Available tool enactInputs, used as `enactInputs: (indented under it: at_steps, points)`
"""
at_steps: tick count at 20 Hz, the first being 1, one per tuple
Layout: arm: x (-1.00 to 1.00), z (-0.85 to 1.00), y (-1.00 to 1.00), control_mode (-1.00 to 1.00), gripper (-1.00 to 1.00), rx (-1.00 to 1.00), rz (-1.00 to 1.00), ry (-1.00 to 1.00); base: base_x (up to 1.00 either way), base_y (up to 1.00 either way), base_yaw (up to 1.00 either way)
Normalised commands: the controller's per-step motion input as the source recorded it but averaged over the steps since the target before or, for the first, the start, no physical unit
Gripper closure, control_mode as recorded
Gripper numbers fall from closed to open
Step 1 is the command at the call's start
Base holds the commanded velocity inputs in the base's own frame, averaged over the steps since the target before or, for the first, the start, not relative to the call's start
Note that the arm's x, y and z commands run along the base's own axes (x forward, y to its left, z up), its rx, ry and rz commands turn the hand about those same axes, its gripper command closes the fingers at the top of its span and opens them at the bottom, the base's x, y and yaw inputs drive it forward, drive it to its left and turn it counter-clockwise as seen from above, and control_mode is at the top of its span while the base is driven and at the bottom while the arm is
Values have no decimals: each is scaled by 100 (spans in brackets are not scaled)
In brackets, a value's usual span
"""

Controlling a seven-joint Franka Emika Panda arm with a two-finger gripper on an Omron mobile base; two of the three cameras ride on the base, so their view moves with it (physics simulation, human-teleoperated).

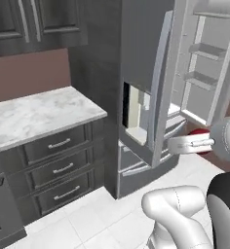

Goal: Transport the chicken drumstick and tomato to the fridge. Place the chicken drumstick on the rack containing meat and place the tomato on the rack containing the vegetable, ensuring meats and vegetables are on different racks.

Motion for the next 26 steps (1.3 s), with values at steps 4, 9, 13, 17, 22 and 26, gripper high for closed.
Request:
enactInputs:
  at_steps: [4,9,13,17,22,26]
  points:
    - [0,0,0,100,100,0,0,0,23,-100,57]
    - [0,0,0,100,100,0,0,0,0,-100,51]
    - [0,0,0,100,100,0,0,0,-28,-100,32]
    - [0,0,0,100,100,0,0,0,-25,-100,23]
    - [0,0,0,100,100,0,0,0,50,-70,4]
    - [0,0,0,100,100,0,0,0,100,-30,0]
